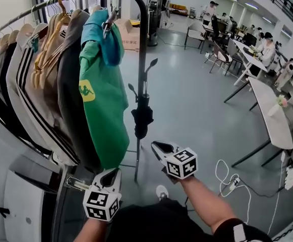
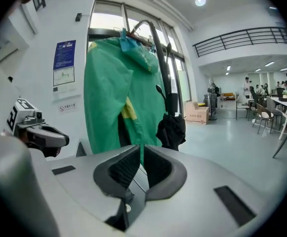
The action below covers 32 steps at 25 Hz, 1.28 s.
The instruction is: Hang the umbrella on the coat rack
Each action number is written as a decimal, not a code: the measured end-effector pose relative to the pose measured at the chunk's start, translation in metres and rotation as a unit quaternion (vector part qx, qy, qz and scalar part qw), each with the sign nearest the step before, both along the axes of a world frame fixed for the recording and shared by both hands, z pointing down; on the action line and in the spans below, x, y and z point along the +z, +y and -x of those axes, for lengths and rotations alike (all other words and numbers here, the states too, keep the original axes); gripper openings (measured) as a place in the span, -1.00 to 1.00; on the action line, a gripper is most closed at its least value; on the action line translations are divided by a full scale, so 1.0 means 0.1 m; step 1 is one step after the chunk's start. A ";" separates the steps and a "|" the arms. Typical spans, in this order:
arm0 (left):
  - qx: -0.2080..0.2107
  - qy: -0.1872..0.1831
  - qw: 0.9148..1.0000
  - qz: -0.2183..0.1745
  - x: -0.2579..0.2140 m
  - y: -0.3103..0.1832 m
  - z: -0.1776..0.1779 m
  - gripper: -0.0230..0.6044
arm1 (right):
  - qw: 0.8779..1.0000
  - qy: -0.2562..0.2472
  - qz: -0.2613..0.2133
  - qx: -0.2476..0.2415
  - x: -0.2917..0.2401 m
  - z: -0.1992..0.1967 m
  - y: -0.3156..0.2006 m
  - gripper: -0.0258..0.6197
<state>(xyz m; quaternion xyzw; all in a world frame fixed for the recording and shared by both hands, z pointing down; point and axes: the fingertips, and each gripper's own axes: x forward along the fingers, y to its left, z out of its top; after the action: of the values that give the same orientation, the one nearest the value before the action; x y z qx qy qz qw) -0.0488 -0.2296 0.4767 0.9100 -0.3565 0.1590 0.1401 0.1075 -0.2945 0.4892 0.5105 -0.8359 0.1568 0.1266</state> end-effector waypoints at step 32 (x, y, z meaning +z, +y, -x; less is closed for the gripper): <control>0.092 0.020 0.996 -0.007 -0.05 0.21 -0.35 -0.88 | 0.994 -0.069 -0.012 0.079 -0.02 -0.01 1.53 -0.89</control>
<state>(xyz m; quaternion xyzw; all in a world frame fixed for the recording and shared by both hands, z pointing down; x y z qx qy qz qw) -0.0140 -0.2083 0.4713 0.9428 -0.2698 0.1501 0.1254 0.1086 -0.1411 0.4875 0.5646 -0.8015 0.1908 0.0493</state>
